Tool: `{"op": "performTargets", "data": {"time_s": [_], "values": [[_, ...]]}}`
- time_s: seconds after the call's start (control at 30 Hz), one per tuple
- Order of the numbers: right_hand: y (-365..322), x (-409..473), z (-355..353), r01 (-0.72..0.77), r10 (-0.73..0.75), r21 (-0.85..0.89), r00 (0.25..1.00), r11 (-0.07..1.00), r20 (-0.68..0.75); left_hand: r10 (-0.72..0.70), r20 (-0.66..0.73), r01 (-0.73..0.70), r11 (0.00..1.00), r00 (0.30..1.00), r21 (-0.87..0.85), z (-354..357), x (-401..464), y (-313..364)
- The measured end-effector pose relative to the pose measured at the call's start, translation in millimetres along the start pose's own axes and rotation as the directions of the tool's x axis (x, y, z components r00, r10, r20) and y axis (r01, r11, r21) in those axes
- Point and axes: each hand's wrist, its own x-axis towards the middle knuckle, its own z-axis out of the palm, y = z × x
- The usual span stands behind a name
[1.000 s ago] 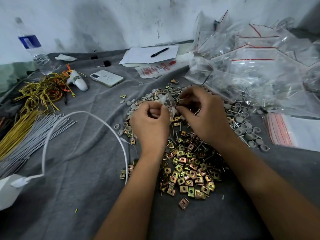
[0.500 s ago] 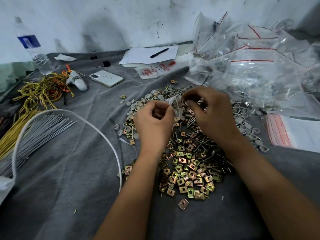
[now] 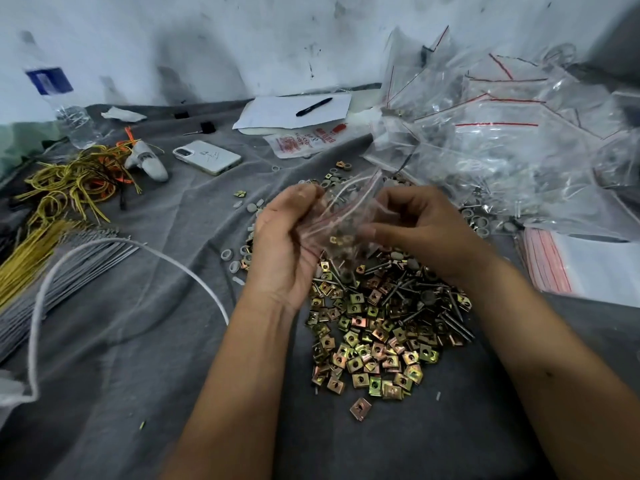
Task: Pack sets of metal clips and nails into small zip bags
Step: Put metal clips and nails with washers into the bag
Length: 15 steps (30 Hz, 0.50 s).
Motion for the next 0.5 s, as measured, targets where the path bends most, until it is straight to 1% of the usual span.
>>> {"op": "performTargets", "data": {"time_s": [0.07,0.1,0.13,0.2,0.27,0.37,0.43,0.5], "values": [[3,2,1,0.0,0.011,0.09,0.993,0.996,-0.118,0.013,-0.115,-0.008,0.999,0.993,0.041,-2,3,-7],[5,3,1,-0.012,0.031,0.112,0.985,0.994,-0.172,0.006,-0.14,0.004,0.998,0.99,0.069,-2,4,-11],[5,4,3,-0.025,0.051,0.127,0.976,0.992,-0.212,-0.001,-0.135,0.015,0.994,0.991,0.104,-3,4,-15],[6,6,7,-0.033,0.069,0.135,0.961,0.99,-0.269,-0.004,-0.081,0.022,0.974,0.997,0.224,-2,4,-20],[5,7,7,-0.025,0.078,0.163,0.941,0.986,-0.33,-0.001,-0.026,0.011,0.924,1.0,0.382,0,3,-23],[3,6,6,0.024,0.075,0.239,0.915,0.971,-0.397,-0.013,0.083,-0.041,0.79,0.996,0.612,1,2,-27],[1,7,7,0.048,0.076,0.285,0.91,0.957,-0.408,-0.03,0.139,-0.076,0.715,0.99,0.695,4,0,-31],[1,7,7,0.035,0.089,0.283,0.907,0.958,-0.412,-0.005,0.14,-0.1,0.676,0.99,0.73,6,-1,-32]]}}
